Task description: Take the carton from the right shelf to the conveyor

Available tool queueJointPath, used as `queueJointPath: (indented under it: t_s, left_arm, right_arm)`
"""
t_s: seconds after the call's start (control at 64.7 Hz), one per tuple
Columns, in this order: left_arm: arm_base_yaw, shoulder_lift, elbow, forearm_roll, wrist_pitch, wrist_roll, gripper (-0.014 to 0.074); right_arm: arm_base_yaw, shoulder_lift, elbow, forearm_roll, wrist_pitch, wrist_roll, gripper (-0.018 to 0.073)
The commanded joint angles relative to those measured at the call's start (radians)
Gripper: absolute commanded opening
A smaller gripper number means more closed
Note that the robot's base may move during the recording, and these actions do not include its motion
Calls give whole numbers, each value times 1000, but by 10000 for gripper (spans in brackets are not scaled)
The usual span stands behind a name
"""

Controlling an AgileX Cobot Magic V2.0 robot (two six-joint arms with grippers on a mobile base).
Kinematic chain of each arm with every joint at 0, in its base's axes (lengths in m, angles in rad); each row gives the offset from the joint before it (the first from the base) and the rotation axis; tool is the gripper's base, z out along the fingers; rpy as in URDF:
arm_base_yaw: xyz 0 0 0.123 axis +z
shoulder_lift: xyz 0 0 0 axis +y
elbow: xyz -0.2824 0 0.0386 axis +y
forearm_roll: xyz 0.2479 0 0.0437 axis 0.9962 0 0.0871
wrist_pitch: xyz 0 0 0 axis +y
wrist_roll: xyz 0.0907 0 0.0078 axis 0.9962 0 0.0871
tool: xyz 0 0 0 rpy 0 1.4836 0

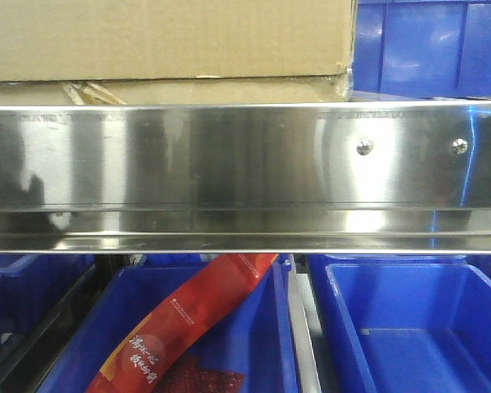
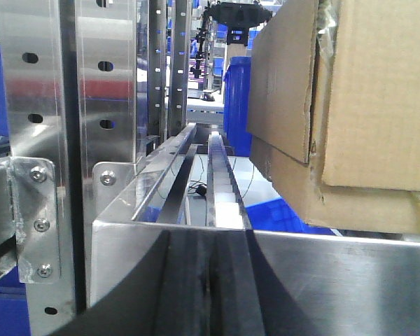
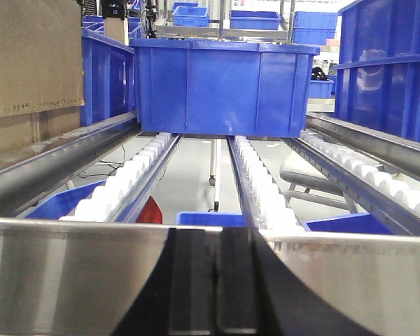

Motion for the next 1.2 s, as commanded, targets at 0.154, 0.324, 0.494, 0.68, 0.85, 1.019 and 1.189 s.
queueJointPath:
  t_s: [0.154, 0.324, 0.494, 0.68, 0.85, 1.019, 1.189]
  left_arm:
    - [0, -4, -4, -4, -16, 2, 15]
    - [0, -4, -4, -4, -20, 2, 15]
    - [0, -4, -4, -4, -24, 2, 15]
    - [0, -4, -4, -4, -29, 2, 15]
    - [0, -4, -4, -4, -29, 2, 15]
    - [0, -4, -4, -4, -83, 2, 15]
    - [0, -4, -96, -7, -61, 2, 15]
  right_arm:
    - [1, -4, -1, 4, -24, -2, -70]
    - [1, -4, -1, 4, -24, -2, -70]
    - [1, -4, -1, 4, -24, -2, -70]
    - [1, -4, -1, 4, -24, -2, -70]
    - [1, -4, -1, 4, -24, -2, -70]
    - [1, -4, -1, 4, -114, -2, -70]
    - [1, -4, -97, 6, -8, -2, -70]
